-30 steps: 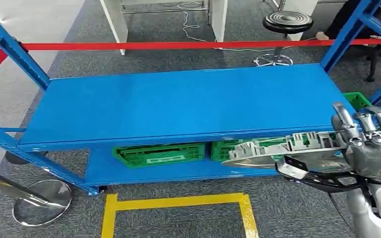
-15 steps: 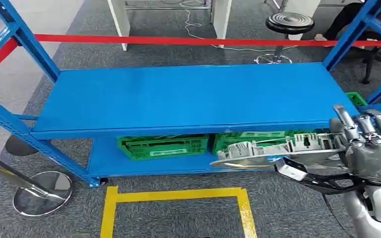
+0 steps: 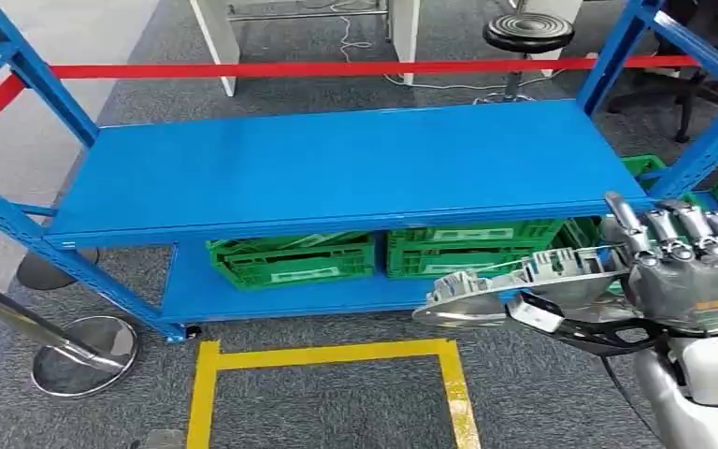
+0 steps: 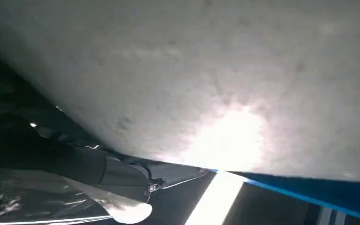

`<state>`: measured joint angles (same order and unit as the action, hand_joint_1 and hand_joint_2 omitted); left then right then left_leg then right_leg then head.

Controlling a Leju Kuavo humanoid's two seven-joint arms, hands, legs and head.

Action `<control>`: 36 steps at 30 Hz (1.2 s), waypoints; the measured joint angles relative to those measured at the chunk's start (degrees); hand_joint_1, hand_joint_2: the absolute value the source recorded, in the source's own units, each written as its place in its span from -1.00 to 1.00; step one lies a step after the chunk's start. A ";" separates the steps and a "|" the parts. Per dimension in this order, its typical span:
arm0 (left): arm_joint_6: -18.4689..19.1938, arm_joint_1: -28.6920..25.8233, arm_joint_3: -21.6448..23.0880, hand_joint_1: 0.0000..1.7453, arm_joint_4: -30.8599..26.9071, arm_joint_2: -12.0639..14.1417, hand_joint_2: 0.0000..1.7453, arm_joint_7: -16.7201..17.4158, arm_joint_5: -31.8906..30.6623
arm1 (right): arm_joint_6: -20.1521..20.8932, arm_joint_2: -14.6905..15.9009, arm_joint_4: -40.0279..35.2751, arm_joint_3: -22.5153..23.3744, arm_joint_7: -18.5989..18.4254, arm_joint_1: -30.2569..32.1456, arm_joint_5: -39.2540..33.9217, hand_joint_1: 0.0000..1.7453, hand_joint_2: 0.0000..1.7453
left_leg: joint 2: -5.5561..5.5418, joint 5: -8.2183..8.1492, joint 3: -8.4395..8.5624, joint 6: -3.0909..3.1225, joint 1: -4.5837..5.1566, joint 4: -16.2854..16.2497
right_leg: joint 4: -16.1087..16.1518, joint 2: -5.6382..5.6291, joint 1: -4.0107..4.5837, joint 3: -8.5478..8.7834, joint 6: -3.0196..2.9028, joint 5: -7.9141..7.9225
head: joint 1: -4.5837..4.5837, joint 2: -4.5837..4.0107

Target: Take the parts from the cabinet and place them on the table.

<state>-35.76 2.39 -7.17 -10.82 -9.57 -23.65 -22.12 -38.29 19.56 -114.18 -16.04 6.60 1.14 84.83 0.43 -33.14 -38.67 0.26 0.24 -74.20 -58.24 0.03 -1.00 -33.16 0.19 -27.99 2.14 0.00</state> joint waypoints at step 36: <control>1.27 1.43 1.35 -1.00 -0.35 -1.03 1.00 1.86 -0.96 | 0.00 -4.50 4.11 5.92 14.10 0.83 -8.61 1.00 1.00 | -0.30 1.64 11.90 0.99 0.99 17.56 | -0.27 0.24 -0.30 -4.19 1.62 4.63 | -0.18 0.00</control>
<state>-34.49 3.82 -5.81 -11.17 -10.60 -21.79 -23.08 -38.29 15.06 -110.07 -10.12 20.70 1.97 76.22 0.14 -31.51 -26.76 1.25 1.23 -56.63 -58.50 0.27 -1.30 -37.35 1.81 -23.37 1.97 0.00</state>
